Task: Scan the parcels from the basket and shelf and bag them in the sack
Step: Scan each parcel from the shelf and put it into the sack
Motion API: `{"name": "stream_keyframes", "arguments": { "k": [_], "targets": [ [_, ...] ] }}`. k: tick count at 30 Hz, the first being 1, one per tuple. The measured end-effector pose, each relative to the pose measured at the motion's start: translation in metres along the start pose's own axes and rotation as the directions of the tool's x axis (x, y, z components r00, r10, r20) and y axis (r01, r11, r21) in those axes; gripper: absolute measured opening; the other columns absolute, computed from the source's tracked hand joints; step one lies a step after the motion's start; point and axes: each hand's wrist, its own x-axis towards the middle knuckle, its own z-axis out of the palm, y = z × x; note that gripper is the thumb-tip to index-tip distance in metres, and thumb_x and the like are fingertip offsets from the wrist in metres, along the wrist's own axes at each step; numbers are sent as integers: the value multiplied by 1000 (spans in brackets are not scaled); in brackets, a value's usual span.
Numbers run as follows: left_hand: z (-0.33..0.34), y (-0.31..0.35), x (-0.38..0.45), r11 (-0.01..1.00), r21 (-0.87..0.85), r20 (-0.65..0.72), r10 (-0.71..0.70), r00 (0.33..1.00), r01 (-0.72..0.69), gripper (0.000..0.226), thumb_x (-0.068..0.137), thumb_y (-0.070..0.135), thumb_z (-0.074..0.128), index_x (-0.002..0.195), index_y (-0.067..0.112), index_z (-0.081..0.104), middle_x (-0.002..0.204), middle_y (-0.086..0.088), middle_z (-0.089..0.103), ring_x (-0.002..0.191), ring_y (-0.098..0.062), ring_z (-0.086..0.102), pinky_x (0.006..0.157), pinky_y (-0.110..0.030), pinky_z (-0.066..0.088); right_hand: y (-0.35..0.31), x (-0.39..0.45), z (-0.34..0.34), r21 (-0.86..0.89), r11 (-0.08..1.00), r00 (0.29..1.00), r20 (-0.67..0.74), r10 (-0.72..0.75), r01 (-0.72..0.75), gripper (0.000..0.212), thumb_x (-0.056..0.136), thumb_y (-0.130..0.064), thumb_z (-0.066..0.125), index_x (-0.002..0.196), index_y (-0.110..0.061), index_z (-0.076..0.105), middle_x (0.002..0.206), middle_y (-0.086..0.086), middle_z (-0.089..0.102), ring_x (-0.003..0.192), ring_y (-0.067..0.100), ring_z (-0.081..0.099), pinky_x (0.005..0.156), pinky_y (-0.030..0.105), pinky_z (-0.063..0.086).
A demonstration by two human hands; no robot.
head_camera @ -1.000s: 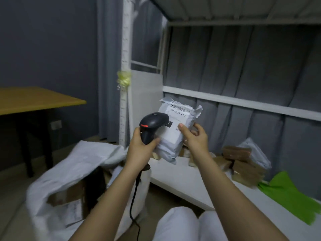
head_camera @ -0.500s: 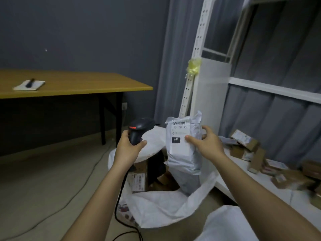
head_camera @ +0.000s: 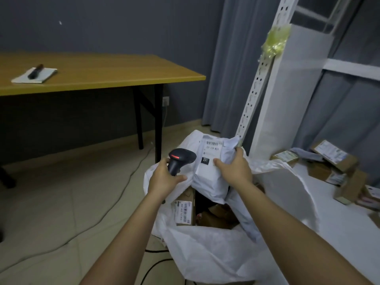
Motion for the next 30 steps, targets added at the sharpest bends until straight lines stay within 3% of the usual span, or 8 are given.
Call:
{"name": "stream_keyframes", "arguments": {
  "k": [6, 9, 15, 18, 22, 26, 29, 30],
  "targets": [
    [15, -21, 12, 992, 118, -10, -35, 999, 36, 60, 72, 27, 82, 118, 17, 46, 103, 4, 56, 92, -20, 57, 74, -30, 40, 0, 18, 16, 220, 975, 999, -17, 27, -23, 81, 85, -40, 71, 146, -15, 24, 141, 10, 49, 126, 34, 50, 100, 46, 46],
    [25, -29, 19, 993, 105, -74, -38, 997, 46, 56, 74, 26, 81, 117, 17, 46, 101, 6, 55, 92, -19, 56, 75, -31, 41, 1, 18, 15, 182, 983, 1000, -11, -25, 27, 79, 86, -40, 70, 146, -16, 24, 143, 9, 47, 128, 32, 49, 99, 44, 45],
    [42, -35, 31, 989, 107, -42, -101, 994, 105, 43, 78, 13, 73, 112, 16, 46, 97, 0, 59, 87, -23, 58, 72, -30, 41, 3, 20, -5, 79, 988, 990, -46, -131, 134, 83, 84, -39, 72, 150, -21, 24, 149, 4, 42, 133, 28, 44, 102, 40, 40],
    [41, -26, 29, 988, -129, -112, -96, 989, 81, 38, 80, 9, 71, 108, 19, 47, 86, 8, 55, 91, -23, 60, 66, -24, 41, 8, 21, -20, -8, 989, 986, -85, -145, 144, 83, 84, -42, 72, 150, -25, 24, 150, 3, 39, 133, 28, 43, 102, 42, 41],
    [22, 8, 29, 894, -446, -194, -62, 979, -32, 46, 82, 13, 74, 121, 22, 50, 103, 7, 61, 93, -11, 60, 79, -23, 47, 12, 24, -36, -79, 990, 981, -143, -128, 118, 80, 86, -41, 70, 149, -24, 24, 145, 8, 41, 126, 31, 49, 93, 40, 44],
    [9, 40, 33, 852, -508, -271, -16, 963, -129, 42, 82, 14, 74, 115, 24, 51, 101, 11, 62, 90, -5, 60, 84, -28, 47, 6, 27, -41, -44, 995, 960, -260, -103, 95, 78, 85, -41, 70, 147, -22, 27, 143, 9, 40, 121, 32, 51, 90, 41, 45],
    [1, 54, 34, 812, -562, -327, -40, 944, -161, 40, 82, 16, 74, 110, 27, 48, 95, 17, 58, 85, 3, 57, 81, -27, 43, -3, 18, -35, 45, 980, 907, -388, -163, 195, 71, 85, -39, 70, 141, -17, 31, 139, 7, 39, 117, 28, 51, 85, 37, 46],
    [-1, 57, 35, 798, -579, -342, -53, 938, -166, 40, 82, 16, 74, 109, 27, 47, 94, 17, 58, 84, 3, 56, 81, -27, 43, -3, 15, -32, 46, 970, 907, -367, -206, 239, 67, 87, -38, 69, 139, -17, 33, 139, 7, 39, 115, 26, 52, 84, 36, 46]
  ]
}}
